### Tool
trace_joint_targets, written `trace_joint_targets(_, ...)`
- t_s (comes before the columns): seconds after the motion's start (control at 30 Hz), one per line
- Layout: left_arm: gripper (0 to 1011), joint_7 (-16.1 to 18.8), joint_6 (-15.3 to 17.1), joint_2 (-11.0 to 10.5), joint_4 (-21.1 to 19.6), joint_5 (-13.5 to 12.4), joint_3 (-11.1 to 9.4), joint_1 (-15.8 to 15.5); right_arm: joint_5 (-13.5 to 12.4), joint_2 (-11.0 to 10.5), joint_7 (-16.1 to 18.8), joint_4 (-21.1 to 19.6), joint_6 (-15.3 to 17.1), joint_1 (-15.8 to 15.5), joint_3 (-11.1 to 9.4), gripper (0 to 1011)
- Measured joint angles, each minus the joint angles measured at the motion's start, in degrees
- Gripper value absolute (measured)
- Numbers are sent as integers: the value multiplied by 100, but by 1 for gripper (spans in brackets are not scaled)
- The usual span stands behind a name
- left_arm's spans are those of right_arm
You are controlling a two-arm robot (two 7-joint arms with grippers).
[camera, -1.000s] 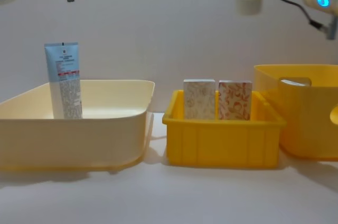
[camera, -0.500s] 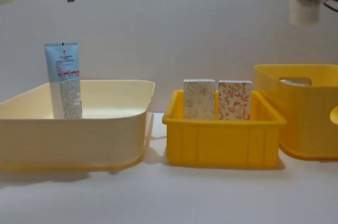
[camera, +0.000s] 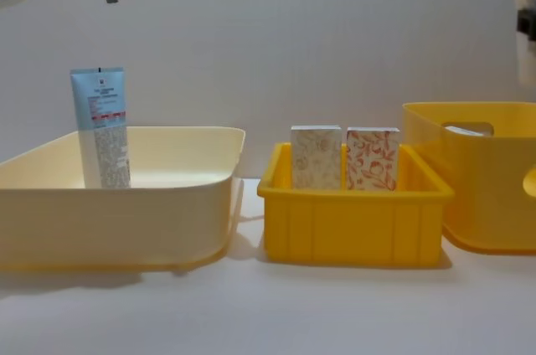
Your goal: Bimanual collaborative sorting of washing and personal care products
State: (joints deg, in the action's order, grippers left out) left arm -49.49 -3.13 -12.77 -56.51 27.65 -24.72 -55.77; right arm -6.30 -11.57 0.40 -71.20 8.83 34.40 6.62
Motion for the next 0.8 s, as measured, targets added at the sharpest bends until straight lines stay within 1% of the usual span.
trace_joint_targets(0.17, 1003, 0, 0, 0, 0, 0, 0, 0, 26, 9, -113, 55, 177, -27, -77, 432)
trace_joint_targets(0.27, 1003, 0, 0, 0, 0, 0, 0, 0, 41, 14, -176, 86, 280, -40, -122, 491)
trace_joint_targets(0.3, 1003, 0, 0, 0, 0, 0, 0, 0, 43, 15, -188, 91, 299, -43, -127, 544)
trace_joint_targets(0.33, 1003, 0, 0, 0, 0, 0, 0, 0, 45, 16, -199, 97, 314, -46, -134, 544)
trace_joint_targets(0.4, 1003, 0, 0, 0, 0, 0, 0, 0, 49, 17, -214, 106, 345, -51, -147, 604)
trace_joint_targets(0.43, 1003, 0, 0, 0, 0, 0, 0, 0, 53, 18, -229, 112, 369, -53, -155, 668)
trace_joint_targets(0.5, 1002, 0, 0, 0, 0, 0, 0, 0, 59, 19, -251, 123, 402, -57, -169, 708)
trace_joint_targets(0.53, 1002, 0, 0, 0, 0, 0, 0, 0, 61, 20, -257, 127, 411, -59, -172, 766)
trace_joint_targets(0.6, 1003, 0, 0, 0, -1, 0, 0, 0, 64, 21, -266, 130, 426, -61, -180, 801)
trace_joint_targets(0.63, 1003, 0, 0, 0, 0, 0, 0, 0, 66, 21, -281, 133, 440, -63, -187, 857)
trace_joint_targets(0.73, 1003, 0, 0, 0, -1, 0, 0, 0, 70, 22, -290, 140, 458, -66, -194, 904)
trace_joint_targets(0.8, 1003, 0, 0, 0, 0, 0, 0, 0, 73, 23, -300, 144, 478, -67, -202, 968)
